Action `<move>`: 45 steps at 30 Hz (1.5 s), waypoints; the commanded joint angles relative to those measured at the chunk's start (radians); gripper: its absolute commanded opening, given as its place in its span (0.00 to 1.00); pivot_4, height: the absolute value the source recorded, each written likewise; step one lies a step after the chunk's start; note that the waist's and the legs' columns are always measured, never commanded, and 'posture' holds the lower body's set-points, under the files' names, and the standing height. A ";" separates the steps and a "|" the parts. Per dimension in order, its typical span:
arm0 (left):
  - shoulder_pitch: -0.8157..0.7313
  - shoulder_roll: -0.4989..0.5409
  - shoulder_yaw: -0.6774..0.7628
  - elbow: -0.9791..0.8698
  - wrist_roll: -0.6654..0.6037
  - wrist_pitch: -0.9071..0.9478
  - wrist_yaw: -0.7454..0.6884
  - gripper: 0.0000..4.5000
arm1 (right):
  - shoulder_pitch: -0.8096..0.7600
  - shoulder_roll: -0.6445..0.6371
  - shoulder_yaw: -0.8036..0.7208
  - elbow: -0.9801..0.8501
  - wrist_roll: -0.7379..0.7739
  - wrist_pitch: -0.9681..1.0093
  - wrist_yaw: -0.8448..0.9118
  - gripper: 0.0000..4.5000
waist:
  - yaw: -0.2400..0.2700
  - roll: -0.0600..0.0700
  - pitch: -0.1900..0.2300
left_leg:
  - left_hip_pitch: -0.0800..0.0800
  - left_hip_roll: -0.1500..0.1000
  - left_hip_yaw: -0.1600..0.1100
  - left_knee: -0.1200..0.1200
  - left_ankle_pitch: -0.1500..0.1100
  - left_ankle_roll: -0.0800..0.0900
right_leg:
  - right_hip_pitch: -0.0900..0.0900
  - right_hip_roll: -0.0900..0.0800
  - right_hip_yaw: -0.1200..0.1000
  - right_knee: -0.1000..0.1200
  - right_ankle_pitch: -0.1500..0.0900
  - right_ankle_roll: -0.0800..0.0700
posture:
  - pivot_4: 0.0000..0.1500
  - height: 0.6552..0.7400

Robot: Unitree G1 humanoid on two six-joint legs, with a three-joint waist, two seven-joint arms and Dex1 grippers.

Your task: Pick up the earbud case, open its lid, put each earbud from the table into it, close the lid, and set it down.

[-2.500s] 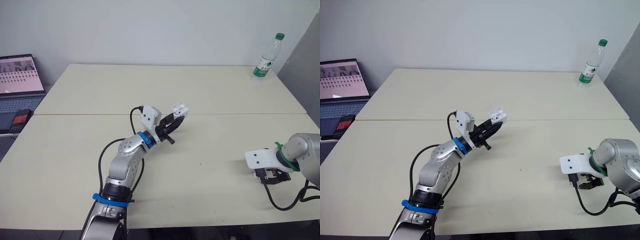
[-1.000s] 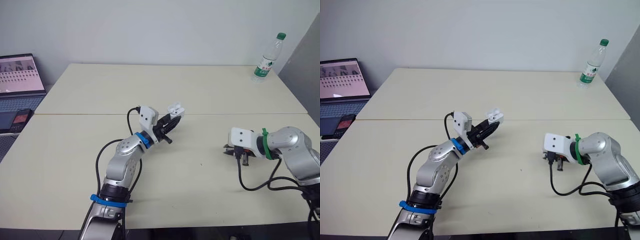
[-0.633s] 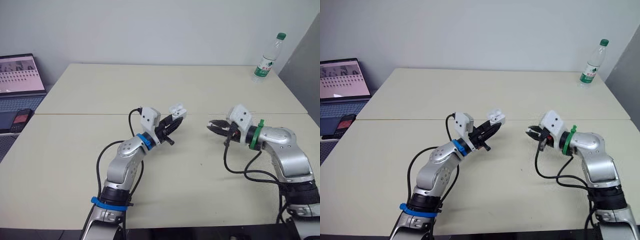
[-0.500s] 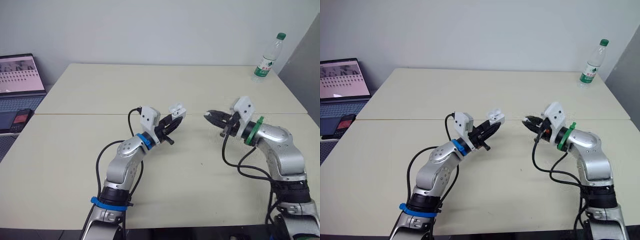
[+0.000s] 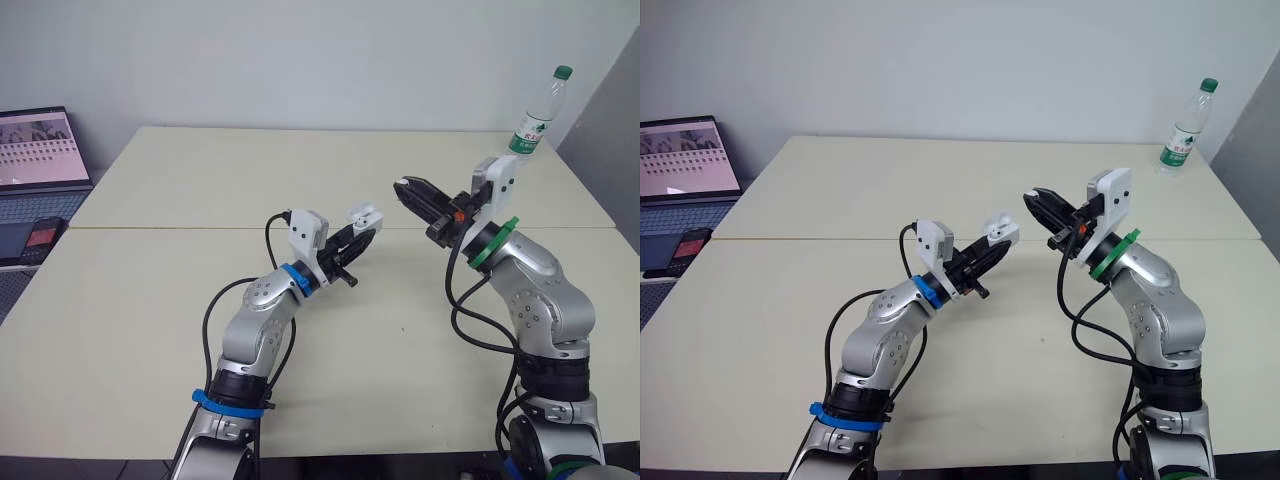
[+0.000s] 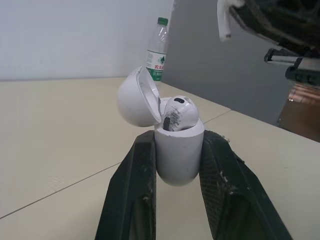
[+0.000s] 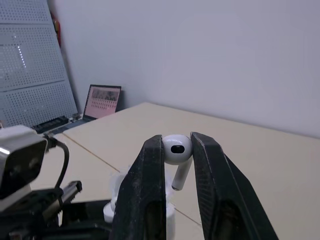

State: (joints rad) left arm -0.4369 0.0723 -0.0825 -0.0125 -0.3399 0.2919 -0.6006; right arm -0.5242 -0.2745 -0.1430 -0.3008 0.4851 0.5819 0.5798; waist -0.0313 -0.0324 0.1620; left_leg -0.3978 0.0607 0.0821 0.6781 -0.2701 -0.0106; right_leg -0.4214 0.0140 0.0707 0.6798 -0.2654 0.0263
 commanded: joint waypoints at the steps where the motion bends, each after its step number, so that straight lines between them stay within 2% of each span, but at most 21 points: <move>1: -0.026 -0.015 -0.003 -0.010 -0.021 -0.027 -0.011 0.18 | 0.005 -0.004 -0.002 -0.050 0.028 -0.009 -0.022 0.09 | 0.000 0.000 0.000 | 0.000 0.000 0.000 0.000 0.000 0.000 | 0.000 0.000 0.000 0.000 0.000 0.000 | 1.00 0.95; 22: -0.015 -0.012 -0.017 -0.045 -0.051 -0.006 -0.042 0.18 | 0.027 -0.027 0.107 -0.027 -0.038 -0.057 -0.050 0.09 | 0.000 0.000 0.000 | 0.000 0.000 0.000 0.000 0.000 0.000 | -0.001 0.000 0.000 0.000 0.000 0.000 | 1.00 0.95; 45: -0.011 -0.015 -0.027 -0.047 -0.065 0.000 -0.050 0.18 | 0.077 -0.063 0.126 0.024 -0.086 -0.120 -0.031 0.09 | 0.000 0.000 0.000 | -0.001 0.000 0.000 0.000 0.000 0.000 | -0.001 0.000 0.000 -0.001 0.000 0.000 | 1.00 0.95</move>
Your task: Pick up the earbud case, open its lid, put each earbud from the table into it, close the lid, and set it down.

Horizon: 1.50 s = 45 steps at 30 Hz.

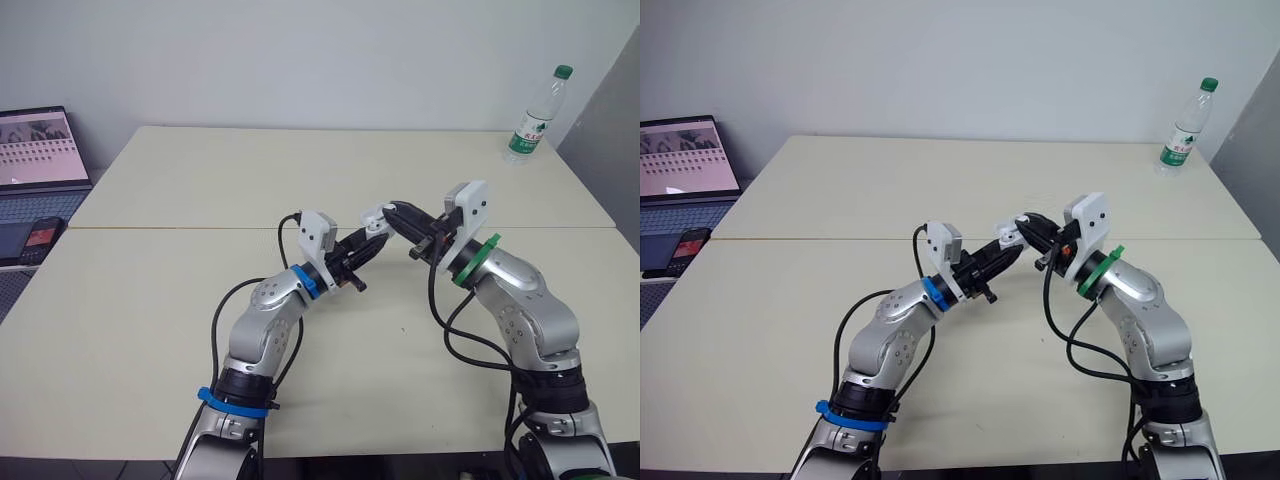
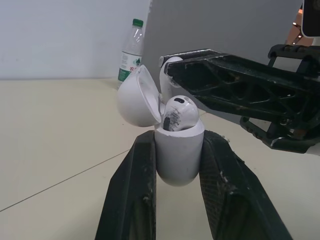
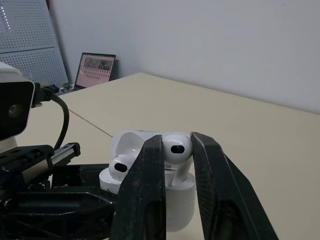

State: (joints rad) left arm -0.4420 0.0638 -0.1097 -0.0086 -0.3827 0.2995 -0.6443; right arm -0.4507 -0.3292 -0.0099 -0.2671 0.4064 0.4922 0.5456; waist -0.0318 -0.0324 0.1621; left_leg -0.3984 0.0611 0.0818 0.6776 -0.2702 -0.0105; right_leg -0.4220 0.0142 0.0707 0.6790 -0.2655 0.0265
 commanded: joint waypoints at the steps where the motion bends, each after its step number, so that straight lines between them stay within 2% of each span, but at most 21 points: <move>1: -0.004 -0.006 -0.001 -0.052 -0.023 -0.006 -0.007 0.18 | 0.006 -0.011 -0.004 -0.010 -0.007 -0.028 0.007 0.09 | 0.000 0.000 0.000 | 0.000 0.000 0.000 0.000 0.000 0.000 | 0.000 0.000 0.000 0.000 0.000 0.000 | 1.00 0.95; 3: -0.003 -0.004 -0.001 -0.053 -0.024 -0.005 -0.006 0.18 | 0.010 -0.015 0.000 -0.011 -0.004 -0.023 0.013 0.09 | 0.000 0.000 0.000 | 0.000 0.000 0.000 0.000 0.000 0.000 | 0.000 0.000 0.000 0.000 0.000 0.000 | 1.00 0.95; 8: -0.001 -0.001 -0.002 -0.050 -0.027 -0.006 -0.006 0.18 | 0.009 0.005 -0.040 -0.043 0.085 0.014 0.023 0.49 | 0.000 0.000 0.000 | 0.000 0.000 0.000 0.000 0.000 0.000 | 0.000 0.000 0.000 0.000 0.000 0.000 | 1.00 0.95; 14: 0.015 0.006 -0.014 -0.048 -0.032 -0.005 -0.029 0.18 | -0.056 0.001 -0.191 -0.056 0.321 0.160 -0.025 0.98 | 0.000 0.000 0.000 | 0.000 0.000 0.000 0.000 0.000 0.000 | 0.000 0.000 0.000 0.000 0.000 0.000 | 1.00 0.95; 19: 0.017 0.066 -0.031 -0.056 -0.075 0.030 -0.152 0.18 | -0.095 -0.108 -0.273 0.053 0.436 0.287 0.026 0.98 | 0.000 0.000 0.000 | 0.000 0.000 0.000 0.000 0.000 0.000 | 0.000 0.000 0.000 0.000 0.000 0.000 | 1.00 0.95; 23: 0.015 0.134 -0.042 -0.080 -0.151 0.083 -0.292 0.18 | -0.079 -0.238 -0.252 0.121 0.491 0.392 0.173 0.78 | 0.000 0.001 0.001 | -0.001 0.000 0.000 -0.001 0.000 0.000 | 0.000 0.000 0.000 -0.001 0.000 0.000 | 1.00 0.95; 26: 0.014 0.171 -0.053 -0.095 -0.194 0.119 -0.378 0.18 | -0.059 -0.334 -0.174 0.154 0.462 0.439 0.289 0.54 | -0.001 0.001 0.001 | -0.001 0.000 0.000 -0.002 0.000 0.000 | 0.000 0.000 0.000 -0.002 0.000 0.000 | 1.00 0.95; 29: 0.006 0.189 -0.073 -0.090 -0.191 0.131 -0.421 0.18 | -0.063 -0.376 -0.116 0.171 0.455 0.466 0.364 0.31 | -0.001 0.001 0.001 | 0.000 0.000 0.000 -0.002 0.000 0.000 | 0.000 0.000 0.000 -0.002 0.000 0.000 | 1.00 0.95; 31: 0.005 0.195 -0.085 -0.088 -0.183 0.135 -0.437 0.18 | -0.061 -0.390 -0.089 0.162 0.460 0.483 0.403 0.10 | -0.001 0.001 0.001 | -0.001 0.000 0.000 -0.001 0.000 0.000 | 0.000 0.000 0.000 -0.002 -0.001 0.000 | 1.00 0.95; 33: 0.004 0.198 -0.095 -0.087 -0.179 0.140 -0.444 0.18 | -0.052 -0.399 -0.071 0.141 0.469 0.495 0.437 0.00 | -0.001 0.001 0.001 | -0.001 0.000 0.000 -0.001 0.000 0.000 | 0.000 0.000 0.000 -0.002 -0.001 0.000 | 1.00 0.95; 45: -0.001 0.219 -0.125 -0.075 -0.153 0.205 -0.427 0.18 | -0.023 -0.405 -0.134 0.054 0.596 0.526 0.546 0.00 | 0.000 0.000 0.001 | -0.001 0.001 -0.002 -0.001 0.000 0.000 | 0.000 0.000 -0.001 -0.002 -0.001 0.001 | 1.00 0.95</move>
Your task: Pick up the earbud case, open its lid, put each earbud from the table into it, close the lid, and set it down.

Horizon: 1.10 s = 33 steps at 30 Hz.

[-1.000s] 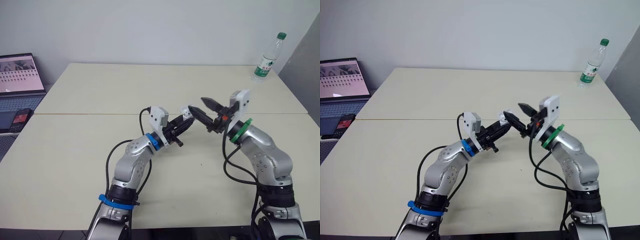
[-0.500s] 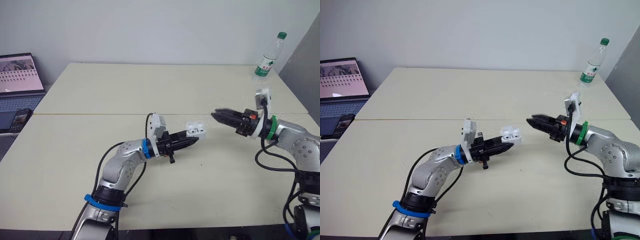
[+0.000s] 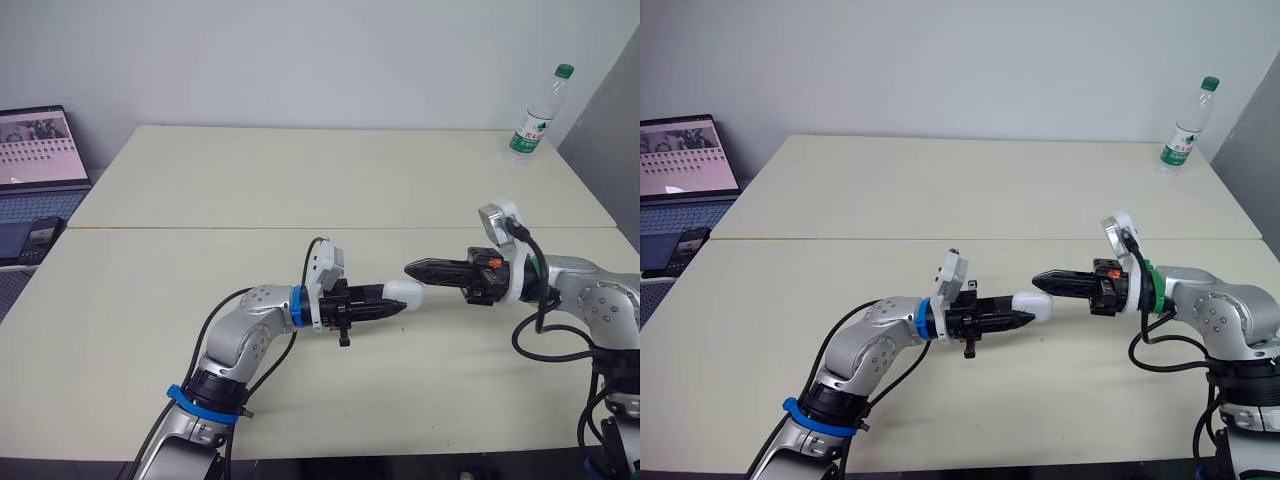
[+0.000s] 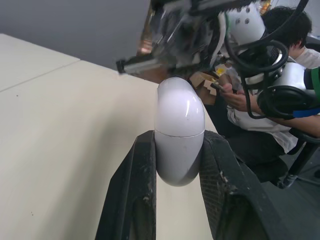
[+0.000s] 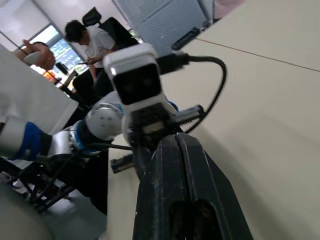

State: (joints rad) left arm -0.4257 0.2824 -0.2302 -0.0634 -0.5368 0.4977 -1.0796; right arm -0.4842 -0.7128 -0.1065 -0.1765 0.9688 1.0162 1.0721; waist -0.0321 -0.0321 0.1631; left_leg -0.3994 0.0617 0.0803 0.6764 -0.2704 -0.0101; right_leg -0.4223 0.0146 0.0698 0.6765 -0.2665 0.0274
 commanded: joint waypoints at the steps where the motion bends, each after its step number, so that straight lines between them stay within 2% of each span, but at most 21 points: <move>1: -0.019 -0.002 -0.002 -0.017 0.002 0.011 0.013 0.18 | 0.019 -0.028 -0.036 -0.041 0.020 -0.009 0.019 0.00 | 0.000 0.000 0.000 | 0.000 0.000 0.000 0.000 0.000 0.000 | 0.000 0.000 0.000 0.000 0.000 0.000 | 1.00 0.95; 4: -0.024 -0.010 0.007 -0.008 0.016 0.026 0.052 0.18 | 0.034 -0.040 -0.033 -0.034 -0.024 -0.031 -0.020 0.00 | 0.000 0.000 0.000 | 0.000 0.000 0.000 0.000 0.000 0.000 | 0.000 0.000 0.000 0.000 -0.001 0.001 | 1.00 0.95; 9: -0.043 0.006 -0.028 0.004 0.084 0.121 0.156 0.18 | 0.077 -0.053 0.013 0.009 -0.225 -0.153 -0.122 0.00 | 0.000 0.000 0.000 | 0.000 0.000 0.000 0.000 0.000 0.000 | 0.000 0.000 0.001 0.000 -0.002 0.003 | 1.00 0.95; 13: -0.092 -0.005 -0.062 0.045 0.144 0.283 0.278 0.18 | 0.155 -0.071 0.032 0.040 -0.401 -0.348 -0.140 0.00 | 0.000 0.000 0.000 | 0.000 -0.001 0.000 0.000 0.000 0.000 | 0.000 0.000 0.001 0.000 -0.002 0.004 | 1.00 0.95; 19: -0.157 -0.057 0.005 0.149 0.089 0.461 0.328 0.18 | 0.295 -0.048 -0.015 0.034 -0.530 -0.649 -0.137 0.00 | 0.001 0.000 0.000 | 0.000 -0.001 0.000 0.000 0.000 0.000 | 0.000 0.000 0.000 0.000 -0.002 0.004 | 1.00 0.95; 21: -0.160 -0.044 -0.005 0.142 0.084 0.488 0.313 0.34 | 0.337 -0.038 -0.019 0.027 -0.550 -0.714 -0.130 0.00 | 0.001 0.000 0.000 | 0.000 -0.001 0.000 0.000 0.000 0.000 | 0.000 0.000 0.000 0.000 -0.002 0.004 | 1.00 0.95; 24: -0.160 -0.023 -0.029 0.134 0.103 0.491 0.309 0.52 | 0.382 -0.033 -0.020 0.021 -0.565 -0.765 -0.124 0.00 | 0.000 0.000 0.000 | 0.001 -0.001 0.000 0.000 0.000 0.000 | 0.000 0.000 0.000 0.001 -0.002 0.004 | 1.00 0.95; 30: -0.158 0.010 -0.010 0.107 0.157 0.356 0.327 0.94 | 0.426 -0.025 -0.024 0.026 -0.577 -0.806 -0.128 0.00 | 0.000 0.000 0.000 | 0.003 -0.001 0.001 0.001 0.000 0.000 | 0.002 0.000 0.001 0.002 -0.002 0.004 | 1.00 0.95; 31: -0.154 0.022 -0.010 0.097 0.166 0.336 0.326 1.00 | 0.429 -0.024 -0.024 0.024 -0.576 -0.807 -0.128 0.00 | -0.001 0.000 0.000 | 0.004 -0.001 0.001 0.001 0.000 0.000 | 0.002 0.000 0.002 0.002 -0.001 0.004 | 1.00 0.95; 33: -0.134 0.075 -0.013 0.071 0.213 0.266 0.332 1.00 | 0.440 -0.022 -0.028 0.022 -0.575 -0.812 -0.130 0.00 | -0.001 0.000 0.000 | 0.004 -0.001 0.001 0.001 0.000 0.000 | 0.001 0.000 0.002 0.003 -0.001 0.004 | 1.00 0.95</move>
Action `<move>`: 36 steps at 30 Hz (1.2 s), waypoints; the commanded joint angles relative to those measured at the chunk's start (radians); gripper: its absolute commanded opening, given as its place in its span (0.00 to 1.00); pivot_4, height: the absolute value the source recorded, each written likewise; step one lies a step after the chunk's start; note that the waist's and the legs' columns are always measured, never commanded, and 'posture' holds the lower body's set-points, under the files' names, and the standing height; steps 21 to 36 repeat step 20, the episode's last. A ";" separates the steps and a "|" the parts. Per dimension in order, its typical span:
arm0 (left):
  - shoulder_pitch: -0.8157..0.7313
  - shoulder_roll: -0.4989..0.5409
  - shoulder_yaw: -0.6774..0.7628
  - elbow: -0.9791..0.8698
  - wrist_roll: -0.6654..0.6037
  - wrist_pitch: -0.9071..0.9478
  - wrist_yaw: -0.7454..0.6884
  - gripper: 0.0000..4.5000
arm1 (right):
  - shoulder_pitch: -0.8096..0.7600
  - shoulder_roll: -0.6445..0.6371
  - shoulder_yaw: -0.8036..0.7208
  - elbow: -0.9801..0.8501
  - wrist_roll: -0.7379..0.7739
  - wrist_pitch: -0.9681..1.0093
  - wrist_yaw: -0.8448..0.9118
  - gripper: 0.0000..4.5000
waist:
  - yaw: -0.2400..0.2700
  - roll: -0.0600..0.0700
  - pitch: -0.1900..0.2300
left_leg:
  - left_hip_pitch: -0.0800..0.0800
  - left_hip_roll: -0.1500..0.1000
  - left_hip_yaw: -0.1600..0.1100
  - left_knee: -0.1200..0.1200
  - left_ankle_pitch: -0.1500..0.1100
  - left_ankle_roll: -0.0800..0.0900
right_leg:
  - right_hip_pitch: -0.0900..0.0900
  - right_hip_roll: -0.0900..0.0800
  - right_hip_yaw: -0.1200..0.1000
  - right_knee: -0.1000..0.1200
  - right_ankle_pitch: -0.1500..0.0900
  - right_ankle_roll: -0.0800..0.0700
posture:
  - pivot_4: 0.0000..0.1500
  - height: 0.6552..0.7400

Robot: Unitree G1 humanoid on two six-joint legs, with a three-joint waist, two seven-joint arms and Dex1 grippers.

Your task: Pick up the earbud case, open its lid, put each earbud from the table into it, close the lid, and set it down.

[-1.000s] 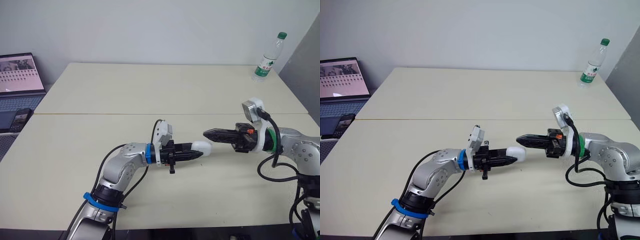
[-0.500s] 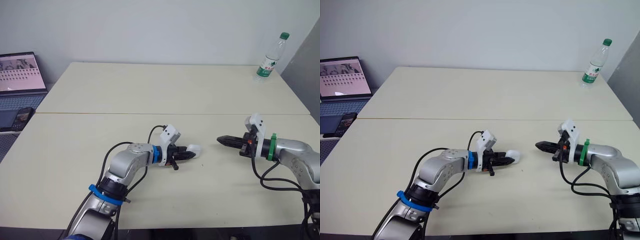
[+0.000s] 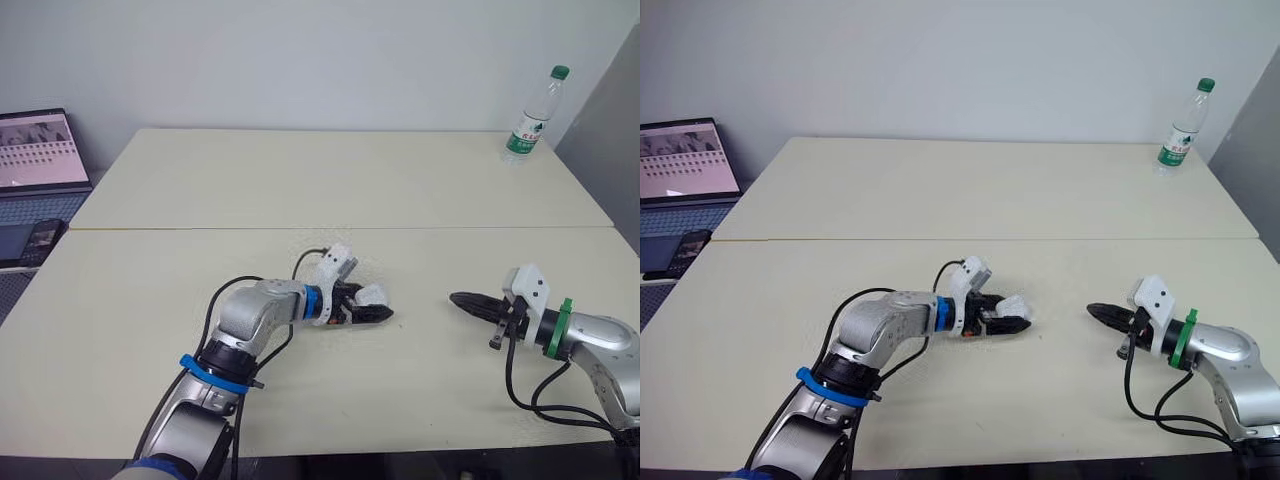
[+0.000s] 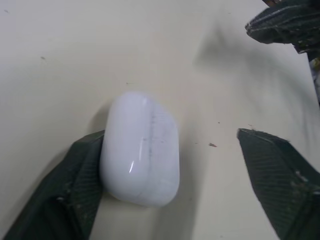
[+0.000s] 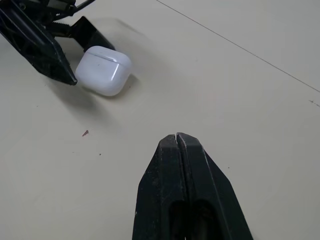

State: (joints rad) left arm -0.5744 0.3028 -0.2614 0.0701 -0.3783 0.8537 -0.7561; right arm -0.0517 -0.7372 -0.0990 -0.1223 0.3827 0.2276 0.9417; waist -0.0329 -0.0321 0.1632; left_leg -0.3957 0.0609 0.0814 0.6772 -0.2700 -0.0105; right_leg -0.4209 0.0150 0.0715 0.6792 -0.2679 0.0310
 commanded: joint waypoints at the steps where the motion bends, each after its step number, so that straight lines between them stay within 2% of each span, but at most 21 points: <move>1: 0.028 0.081 0.021 -0.074 0.084 -0.149 0.015 1.00 | 0.015 0.004 -0.037 -0.032 0.011 -0.027 0.001 0.00 | -0.001 0.000 0.000 | 0.000 0.000 0.000 0.000 0.000 0.000 | 0.000 0.000 0.000 0.000 0.000 0.000 | 1.00 0.95; 3: 0.054 0.121 0.035 -0.087 0.139 -0.276 0.032 1.00 | 0.026 0.005 -0.040 -0.029 0.010 -0.036 0.003 0.00 | 0.002 0.000 0.000 | -0.001 0.001 0.000 -0.001 0.000 0.000 | -0.001 0.000 0.000 0.000 0.000 -0.003 | 1.00 0.95; 6: 0.156 0.155 0.111 -0.183 0.095 -0.366 0.002 1.00 | 0.040 0.016 -0.049 -0.009 0.027 -0.045 0.013 0.00 | 0.003 0.000 0.000 | -0.002 0.001 -0.001 -0.001 0.000 0.000 | -0.001 -0.001 0.000 -0.001 0.001 -0.006 | 1.00 0.95; 9: 0.281 0.167 0.189 -0.278 0.016 -0.391 -0.038 1.00 | 0.050 0.033 -0.067 0.023 0.062 -0.055 0.043 0.13 | 0.003 0.000 0.000 | -0.002 0.001 0.000 -0.001 0.000 0.000 | -0.001 -0.003 0.000 -0.001 0.001 -0.006 | 1.00 0.95; 15: 0.516 0.270 0.214 -0.337 0.066 -0.622 -0.149 1.00 | 0.074 0.039 -0.062 0.100 0.022 -0.144 0.081 0.61 | 0.002 0.000 0.000 | -0.001 0.001 -0.001 -0.001 0.000 0.000 | 0.000 -0.003 0.000 -0.001 0.000 -0.006 | 1.00 0.95; 18: 0.570 0.290 0.217 -0.349 0.062 -0.645 -0.154 1.00 | 0.088 0.033 -0.059 0.133 0.013 -0.160 0.089 0.87 | 0.002 0.001 0.000 | 0.001 0.001 0.000 -0.001 0.000 0.000 | 0.001 -0.003 0.001 0.000 0.000 -0.006 | 1.00 0.95; 20: 0.581 0.292 0.216 -0.354 0.054 -0.643 -0.155 1.00 | 0.098 0.034 -0.064 0.135 0.029 -0.139 0.096 1.00 | 0.003 0.001 0.000 | 0.000 0.001 0.000 0.000 0.000 0.000 | 0.001 -0.003 0.001 0.000 -0.004 -0.007 | 1.00 0.95; 36: 0.581 0.292 0.216 -0.354 0.054 -0.643 -0.155 1.00 | 0.098 0.034 -0.064 0.135 0.029 -0.139 0.096 1.00 | 0.003 0.001 0.000 | 0.000 0.001 0.000 0.000 0.000 0.000 | 0.001 -0.003 0.001 0.000 -0.004 -0.007 | 1.00 0.95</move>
